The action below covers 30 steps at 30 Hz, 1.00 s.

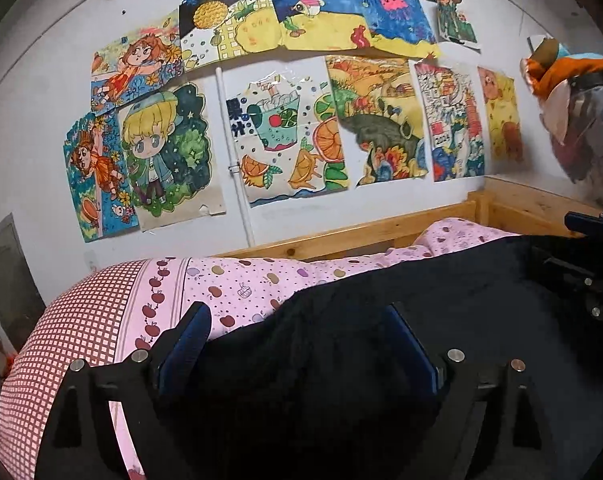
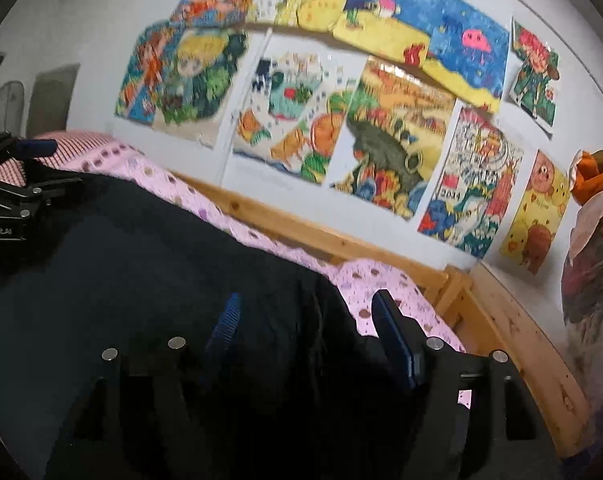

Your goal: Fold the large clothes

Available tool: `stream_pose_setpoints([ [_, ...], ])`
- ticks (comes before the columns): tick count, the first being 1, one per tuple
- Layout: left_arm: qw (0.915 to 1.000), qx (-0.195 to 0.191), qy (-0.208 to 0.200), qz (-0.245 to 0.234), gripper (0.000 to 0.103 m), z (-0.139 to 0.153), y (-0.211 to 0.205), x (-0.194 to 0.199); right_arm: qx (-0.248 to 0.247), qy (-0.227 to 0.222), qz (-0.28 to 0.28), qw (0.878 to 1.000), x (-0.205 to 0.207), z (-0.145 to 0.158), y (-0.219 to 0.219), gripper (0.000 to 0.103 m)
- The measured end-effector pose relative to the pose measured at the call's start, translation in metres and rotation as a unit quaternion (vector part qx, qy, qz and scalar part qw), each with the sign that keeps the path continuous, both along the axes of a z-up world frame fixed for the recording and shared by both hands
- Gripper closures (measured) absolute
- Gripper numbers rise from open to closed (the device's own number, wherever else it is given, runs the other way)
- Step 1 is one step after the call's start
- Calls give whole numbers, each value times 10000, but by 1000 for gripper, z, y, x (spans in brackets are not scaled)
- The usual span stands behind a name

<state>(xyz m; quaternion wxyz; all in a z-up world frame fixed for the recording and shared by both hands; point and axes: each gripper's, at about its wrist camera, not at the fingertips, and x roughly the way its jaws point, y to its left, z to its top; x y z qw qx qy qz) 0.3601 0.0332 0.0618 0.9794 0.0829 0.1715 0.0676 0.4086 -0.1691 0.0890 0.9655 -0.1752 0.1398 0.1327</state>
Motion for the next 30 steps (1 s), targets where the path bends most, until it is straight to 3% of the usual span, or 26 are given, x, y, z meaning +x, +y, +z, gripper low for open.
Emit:
stream_pose_setpoints([
  [3, 9995, -210, 99, -216, 14, 3, 2, -16, 220, 70, 186, 9996, -18, 6, -12, 34],
  [5, 9982, -400, 197, -393, 11, 1, 4, -27, 480, 223, 350, 9980, -33, 5, -24, 22],
  [9, 9923, -708, 516, -871, 10, -11, 2, -56, 664, 736, 686, 9927, -60, -12, -42, 21],
  [16, 9806, -683, 1140, -1443, 10, -44, -13, -85, 687, 1580, 847, 9814, -72, -52, -65, 21],
  [20, 9794, -431, 1398, -1391, 9, -63, -24, -78, 1018, 2065, 766, 9701, -50, -70, -71, 21],
  [24, 9832, 25, 1356, -1220, 4, -68, -35, -69, 1146, 2127, 748, 9675, -35, -80, -66, 21],
  [30, 9867, -20, 1353, -901, 0, -66, -32, -38, 1034, 2078, 769, 9696, -11, -87, -49, 21],
])
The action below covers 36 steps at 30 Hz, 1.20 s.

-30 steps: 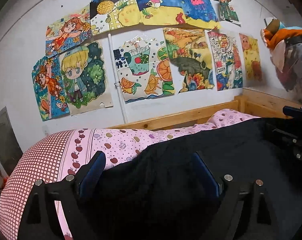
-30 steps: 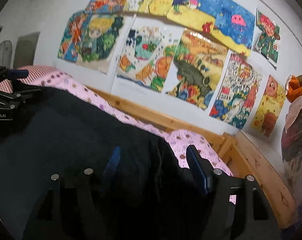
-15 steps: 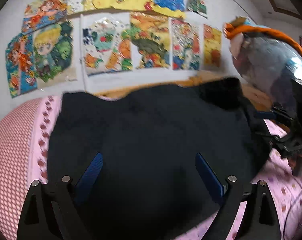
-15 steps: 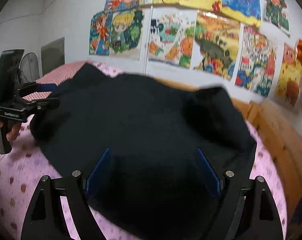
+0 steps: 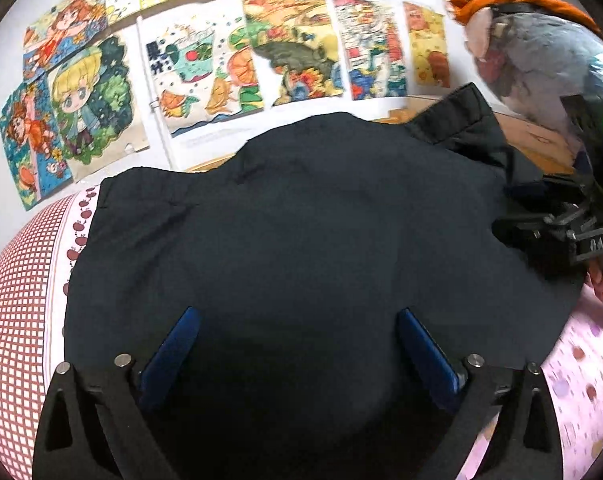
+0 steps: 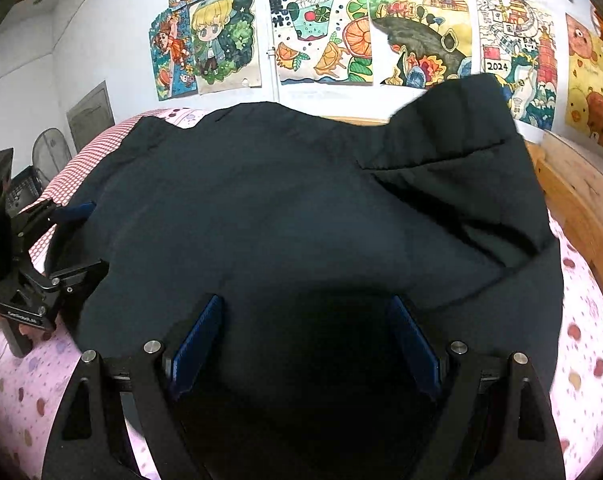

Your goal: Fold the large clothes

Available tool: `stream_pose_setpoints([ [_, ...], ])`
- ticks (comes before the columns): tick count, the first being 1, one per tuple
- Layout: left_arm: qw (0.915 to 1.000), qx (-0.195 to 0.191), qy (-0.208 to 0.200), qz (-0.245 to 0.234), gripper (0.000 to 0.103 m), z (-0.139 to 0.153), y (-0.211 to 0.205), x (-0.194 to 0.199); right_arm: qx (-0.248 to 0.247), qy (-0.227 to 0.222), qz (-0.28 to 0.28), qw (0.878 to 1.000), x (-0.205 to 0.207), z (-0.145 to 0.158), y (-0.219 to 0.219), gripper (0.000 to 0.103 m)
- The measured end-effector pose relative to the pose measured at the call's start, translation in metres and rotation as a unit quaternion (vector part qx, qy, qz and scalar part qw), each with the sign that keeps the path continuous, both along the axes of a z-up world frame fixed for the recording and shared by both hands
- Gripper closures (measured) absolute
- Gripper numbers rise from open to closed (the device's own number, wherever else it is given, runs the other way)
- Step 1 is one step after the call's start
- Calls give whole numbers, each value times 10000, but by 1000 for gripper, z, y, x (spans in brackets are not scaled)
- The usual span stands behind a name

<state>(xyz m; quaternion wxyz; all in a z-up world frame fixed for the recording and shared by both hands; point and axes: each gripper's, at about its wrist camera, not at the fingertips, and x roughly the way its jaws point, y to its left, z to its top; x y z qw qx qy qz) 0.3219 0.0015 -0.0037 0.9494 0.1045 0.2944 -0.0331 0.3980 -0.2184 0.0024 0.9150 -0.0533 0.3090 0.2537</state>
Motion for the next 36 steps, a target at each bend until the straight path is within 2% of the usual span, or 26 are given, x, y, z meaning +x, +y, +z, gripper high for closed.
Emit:
stream_pose_setpoints([
  [12, 9950, -573, 100, 817, 0, 10, 30, 80, -14, 66, -290, 9996, 58, 15, 20, 21],
  [18, 9915, -765, 225, 1029, 0, 8, 40, 106, 285, 337, -605, 9972, 95, 16, 14, 21],
  [24, 9862, -1038, 809, 1002, 0, -4, 50, 136, 373, 895, -952, 9907, 133, -1, 9, 21],
  [28, 9831, -1086, 1083, 1001, 0, -14, 52, 152, 397, 1248, -867, 9876, 147, -19, 14, 19],
  [36, 9822, -1161, 1156, 915, 0, -30, 50, 161, 586, 1333, -778, 9863, 152, -39, 14, 16],
])
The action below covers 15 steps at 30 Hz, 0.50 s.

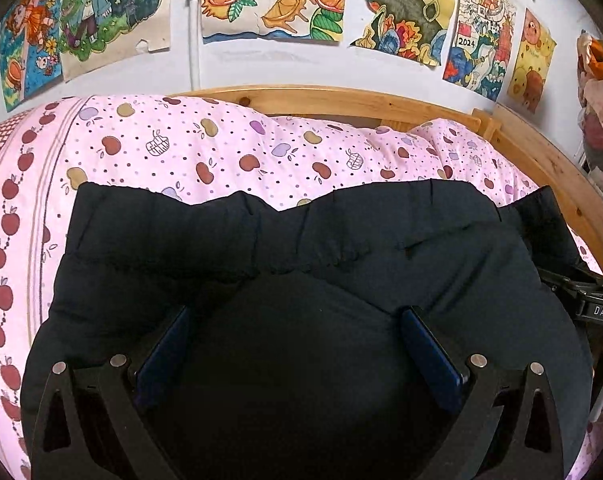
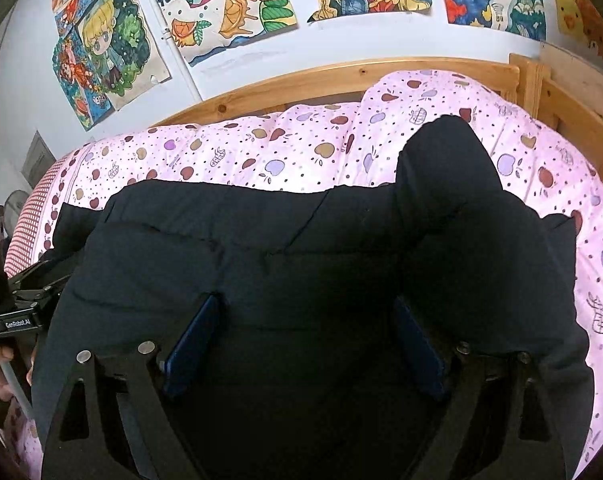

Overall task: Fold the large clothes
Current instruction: 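Press and smooth the folded jacket with both tools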

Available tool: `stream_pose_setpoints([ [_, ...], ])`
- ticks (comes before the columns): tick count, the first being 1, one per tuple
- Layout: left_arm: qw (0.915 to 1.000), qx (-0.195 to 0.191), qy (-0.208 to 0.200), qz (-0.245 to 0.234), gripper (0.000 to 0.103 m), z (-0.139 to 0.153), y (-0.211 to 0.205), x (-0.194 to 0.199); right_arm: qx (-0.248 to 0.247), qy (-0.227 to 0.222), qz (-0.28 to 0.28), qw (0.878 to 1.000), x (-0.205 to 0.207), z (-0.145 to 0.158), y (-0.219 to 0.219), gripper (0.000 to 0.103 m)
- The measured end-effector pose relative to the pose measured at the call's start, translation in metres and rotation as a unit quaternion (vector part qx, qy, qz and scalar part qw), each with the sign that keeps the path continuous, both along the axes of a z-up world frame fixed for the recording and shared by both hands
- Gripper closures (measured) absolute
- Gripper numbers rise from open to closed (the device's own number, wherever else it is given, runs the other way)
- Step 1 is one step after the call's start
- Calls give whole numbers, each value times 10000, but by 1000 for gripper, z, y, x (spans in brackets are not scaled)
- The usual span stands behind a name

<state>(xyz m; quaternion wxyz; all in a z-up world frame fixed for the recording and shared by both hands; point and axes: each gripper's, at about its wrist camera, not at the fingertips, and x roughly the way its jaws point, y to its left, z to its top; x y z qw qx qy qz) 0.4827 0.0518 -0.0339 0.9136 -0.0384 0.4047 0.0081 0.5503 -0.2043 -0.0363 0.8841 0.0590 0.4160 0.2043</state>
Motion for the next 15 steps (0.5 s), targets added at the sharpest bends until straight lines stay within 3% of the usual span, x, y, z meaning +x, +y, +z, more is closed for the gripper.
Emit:
stream_pose_setpoints([
  [7, 10000, 44, 33, -12, 0, -4, -3, 7, 100, 63, 13, 9999, 7, -8, 1, 15],
  [15, 9984, 565, -53, 49, 0, -10, -17, 5, -223, -135, -72, 9996, 1, -12, 9, 15],
])
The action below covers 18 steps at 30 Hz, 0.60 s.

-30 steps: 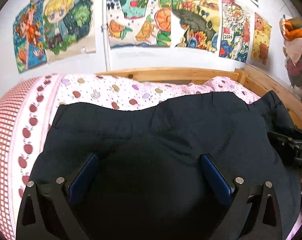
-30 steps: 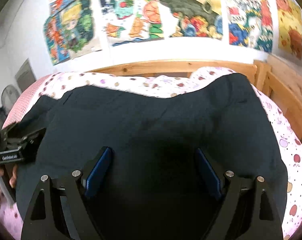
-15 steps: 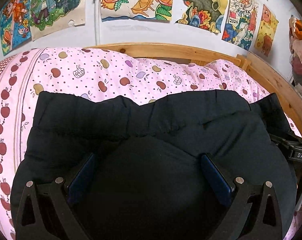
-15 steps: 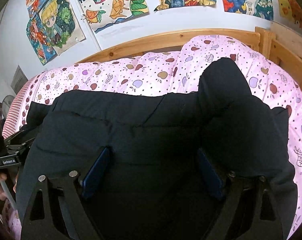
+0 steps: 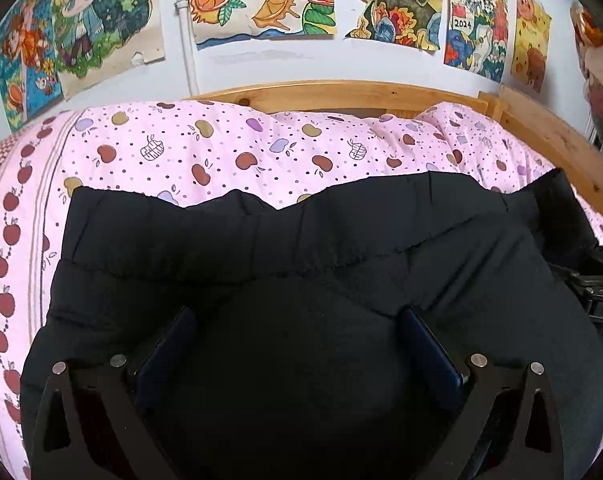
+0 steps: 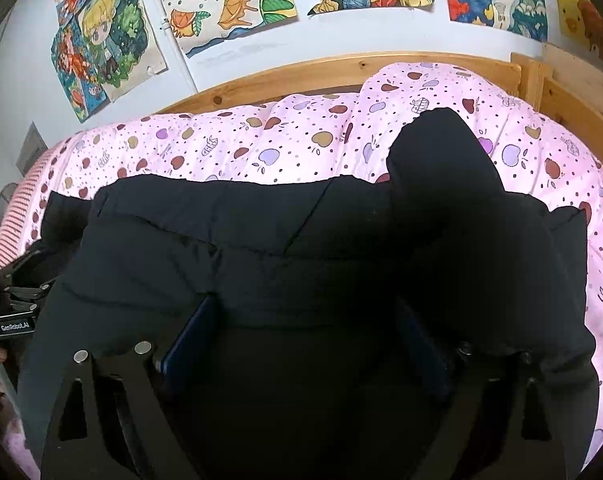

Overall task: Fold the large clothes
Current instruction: 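Press and smooth the folded jacket with both tools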

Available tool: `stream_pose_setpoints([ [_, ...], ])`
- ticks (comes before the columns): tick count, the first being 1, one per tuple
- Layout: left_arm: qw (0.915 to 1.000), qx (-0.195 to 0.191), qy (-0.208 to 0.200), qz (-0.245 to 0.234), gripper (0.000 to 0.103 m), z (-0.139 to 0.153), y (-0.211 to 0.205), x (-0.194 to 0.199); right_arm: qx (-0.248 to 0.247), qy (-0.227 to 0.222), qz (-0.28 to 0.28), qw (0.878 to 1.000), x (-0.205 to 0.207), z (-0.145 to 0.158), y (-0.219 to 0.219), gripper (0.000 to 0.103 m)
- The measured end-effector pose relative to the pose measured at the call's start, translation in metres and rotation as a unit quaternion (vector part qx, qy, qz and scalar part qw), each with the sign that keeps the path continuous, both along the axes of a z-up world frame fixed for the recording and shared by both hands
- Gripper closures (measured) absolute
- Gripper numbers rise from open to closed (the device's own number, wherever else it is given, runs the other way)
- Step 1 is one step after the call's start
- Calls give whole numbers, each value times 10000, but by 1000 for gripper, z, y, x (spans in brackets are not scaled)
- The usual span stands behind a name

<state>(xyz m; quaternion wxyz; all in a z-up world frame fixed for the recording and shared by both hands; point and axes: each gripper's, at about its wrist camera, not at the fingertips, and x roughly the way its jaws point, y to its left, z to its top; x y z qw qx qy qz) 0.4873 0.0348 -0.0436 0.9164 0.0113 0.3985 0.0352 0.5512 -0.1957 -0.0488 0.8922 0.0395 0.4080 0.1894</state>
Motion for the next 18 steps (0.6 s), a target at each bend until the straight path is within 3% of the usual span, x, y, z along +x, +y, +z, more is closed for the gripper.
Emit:
stream_pose_setpoints([
  [18, 9996, 287, -66, 28, 0, -5, -2, -6, -362, -109, -63, 9993, -7, 4, -1, 15],
])
